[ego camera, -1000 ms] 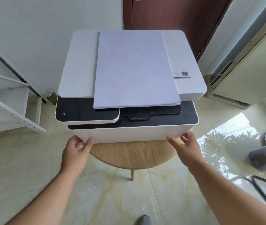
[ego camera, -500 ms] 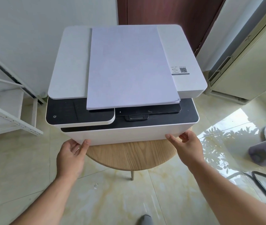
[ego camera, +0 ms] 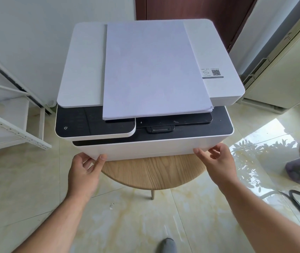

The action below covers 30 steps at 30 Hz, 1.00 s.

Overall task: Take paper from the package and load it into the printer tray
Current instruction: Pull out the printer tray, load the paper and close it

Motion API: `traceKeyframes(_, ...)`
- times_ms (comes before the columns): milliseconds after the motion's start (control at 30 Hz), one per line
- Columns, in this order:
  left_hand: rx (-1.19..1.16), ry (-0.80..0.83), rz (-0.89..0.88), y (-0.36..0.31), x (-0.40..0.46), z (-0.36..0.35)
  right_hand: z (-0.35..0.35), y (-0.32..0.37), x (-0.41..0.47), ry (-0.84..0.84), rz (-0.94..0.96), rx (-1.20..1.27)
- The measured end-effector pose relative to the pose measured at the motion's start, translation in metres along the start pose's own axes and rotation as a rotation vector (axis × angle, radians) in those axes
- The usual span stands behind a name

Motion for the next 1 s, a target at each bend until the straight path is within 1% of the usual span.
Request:
traceKeyframes(267, 0.009, -0.055, 0.002, -0.002, -0.007, -0.006, 0.003, -0.002, 0.006, -0.029, 0.046, -0.03)
traceKeyframes(433, 0.068, -0.091, -0.002, 0.0, -0.006, -0.005, 0.003, -0.001, 0.005, -0.055, 0.073, -0.041)
traceKeyframes(633, 0.083, -0.072, -0.026, -0.002, -0.006, -0.007, 0.003, 0.0, 0.006, -0.054, 0.097, -0.042)
traceKeyframes(767, 0.037, -0.07, -0.037, -0.001, -0.007, -0.007, 0.003, 0.0, 0.005, -0.053, 0.107, -0.036)
traceKeyframes(1000, -0.01, -0.086, -0.001, 0.009, -0.006, -0.005, 0.001, -0.006, 0.009, -0.054, 0.114, -0.012)
Point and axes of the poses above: each hand's wrist, its own x-axis towards the middle knuckle, its own z-axis out of the back of the hand, y = z × x, the point moved 5 cm from there along x, towards the middle knuckle, and after that the axes turned 15 degrees about -z, right-handed, at the moved point
